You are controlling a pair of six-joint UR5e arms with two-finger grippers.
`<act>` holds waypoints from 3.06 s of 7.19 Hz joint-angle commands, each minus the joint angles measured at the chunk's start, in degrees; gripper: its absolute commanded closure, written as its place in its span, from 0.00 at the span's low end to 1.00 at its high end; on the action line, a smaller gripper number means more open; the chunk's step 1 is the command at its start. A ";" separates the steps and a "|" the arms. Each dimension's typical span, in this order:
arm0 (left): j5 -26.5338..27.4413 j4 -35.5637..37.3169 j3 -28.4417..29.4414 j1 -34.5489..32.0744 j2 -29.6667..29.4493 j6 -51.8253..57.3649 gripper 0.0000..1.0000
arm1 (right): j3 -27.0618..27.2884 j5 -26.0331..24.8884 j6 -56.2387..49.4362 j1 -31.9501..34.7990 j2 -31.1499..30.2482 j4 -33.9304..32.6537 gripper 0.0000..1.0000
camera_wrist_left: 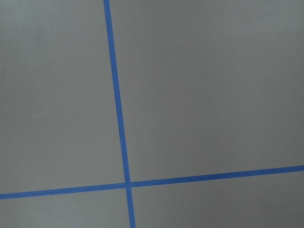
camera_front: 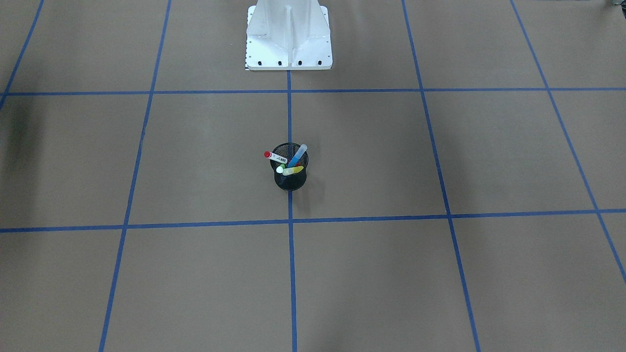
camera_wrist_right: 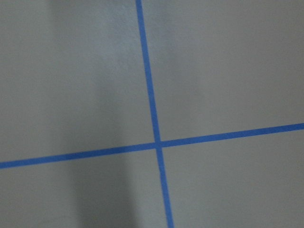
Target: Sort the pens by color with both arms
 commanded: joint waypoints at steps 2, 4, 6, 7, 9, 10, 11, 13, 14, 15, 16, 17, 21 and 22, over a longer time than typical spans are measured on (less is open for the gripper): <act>-2.06 -0.18 -1.24 0.11 -0.12 -0.62 0.00 | 0.34 -0.90 32.62 -11.47 15.73 -6.81 0.01; -1.88 -0.18 -1.33 0.37 -1.61 -3.44 0.00 | 2.87 -1.17 51.18 -16.75 19.83 -9.14 0.01; -1.97 0.17 -2.11 0.29 -1.43 -3.35 0.00 | 2.36 -0.82 67.13 -23.07 25.53 -9.49 0.00; -1.71 0.17 -3.42 0.29 -1.09 -3.44 0.00 | 0.88 -1.08 72.41 -26.76 29.29 -9.58 0.00; -1.88 0.26 -5.10 0.46 -1.17 -6.25 0.00 | -4.56 -1.26 77.80 -31.87 36.95 -9.49 0.00; -2.05 0.17 -5.28 1.77 -1.52 -8.17 0.00 | -5.63 -1.43 80.00 -34.68 39.15 -9.40 0.00; -2.06 -0.09 -6.15 3.78 -1.96 -12.02 0.00 | -5.64 -1.43 80.89 -36.45 41.26 -9.49 0.00; -2.06 0.17 -9.66 7.65 -2.22 -18.70 0.00 | -5.64 -2.57 81.51 -40.93 44.43 -9.40 0.00; -2.06 0.08 -11.33 9.84 -2.23 -22.39 0.00 | -5.81 -3.01 81.95 -43.21 44.27 -9.40 0.01; -2.06 -0.09 -12.21 12.04 -3.01 -26.08 0.00 | -5.81 -3.02 82.13 -44.54 43.83 -9.32 0.04; -2.06 -0.35 -13.18 13.89 -3.45 -29.77 0.00 | -6.07 -2.93 81.61 -44.55 43.92 -9.14 0.07; -2.06 -0.36 -14.15 15.74 -3.89 -32.16 0.00 | -7.82 -2.75 81.51 -44.46 44.00 -7.22 0.12; -2.06 -1.40 -16.79 20.05 -5.21 -40.77 0.00 | -12.58 -2.75 81.51 -45.16 43.92 -0.26 0.31; -2.06 -2.46 -17.06 20.84 -5.13 -42.45 0.00 | -12.49 -2.84 81.77 -46.56 43.13 -0.26 0.32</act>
